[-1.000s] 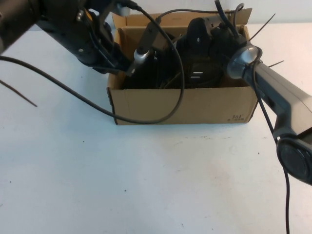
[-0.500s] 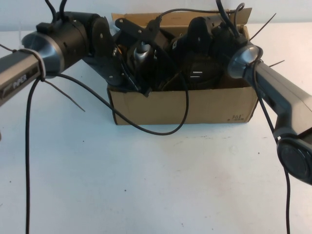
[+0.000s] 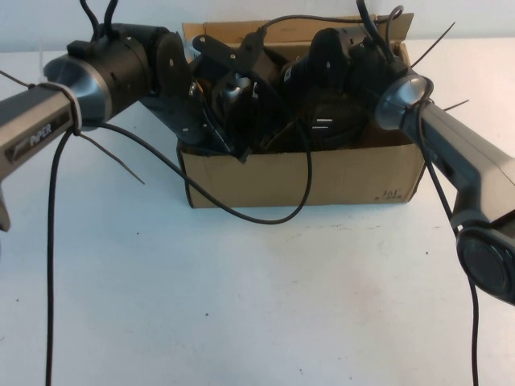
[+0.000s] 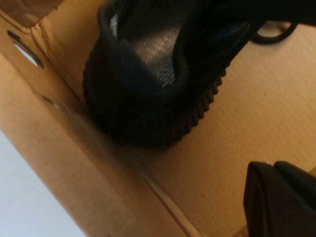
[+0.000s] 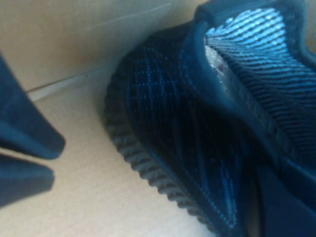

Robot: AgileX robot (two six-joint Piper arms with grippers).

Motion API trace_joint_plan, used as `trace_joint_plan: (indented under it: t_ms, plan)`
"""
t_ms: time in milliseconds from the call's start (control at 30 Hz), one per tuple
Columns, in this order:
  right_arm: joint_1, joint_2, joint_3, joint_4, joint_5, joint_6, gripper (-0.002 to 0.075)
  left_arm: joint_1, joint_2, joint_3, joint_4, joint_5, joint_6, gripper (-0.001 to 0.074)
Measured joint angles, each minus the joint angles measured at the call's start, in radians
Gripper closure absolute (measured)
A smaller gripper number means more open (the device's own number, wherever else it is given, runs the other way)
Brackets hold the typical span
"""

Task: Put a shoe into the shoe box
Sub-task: Adjust the shoe

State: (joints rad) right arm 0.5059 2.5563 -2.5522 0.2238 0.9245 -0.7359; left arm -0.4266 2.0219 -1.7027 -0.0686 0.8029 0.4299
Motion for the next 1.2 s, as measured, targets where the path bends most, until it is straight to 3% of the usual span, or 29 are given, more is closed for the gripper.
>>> trace_joint_plan:
  t_ms: [467,867,1200]
  plan:
    - [-0.021,-0.001,0.000,0.080,0.022,-0.095,0.0715,0.000,-0.046,0.004,-0.041,-0.101,0.015,0.0736]
    - [-0.072,-0.019,0.000,-0.006,-0.047,0.181,0.0715,0.000,-0.079,0.004,-0.049,-0.115,0.031,0.0736]
    - [-0.098,-0.043,-0.002,0.017,-0.044,0.177,0.0715,0.000,-0.022,0.004,-0.134,-0.120,0.084,0.0736]
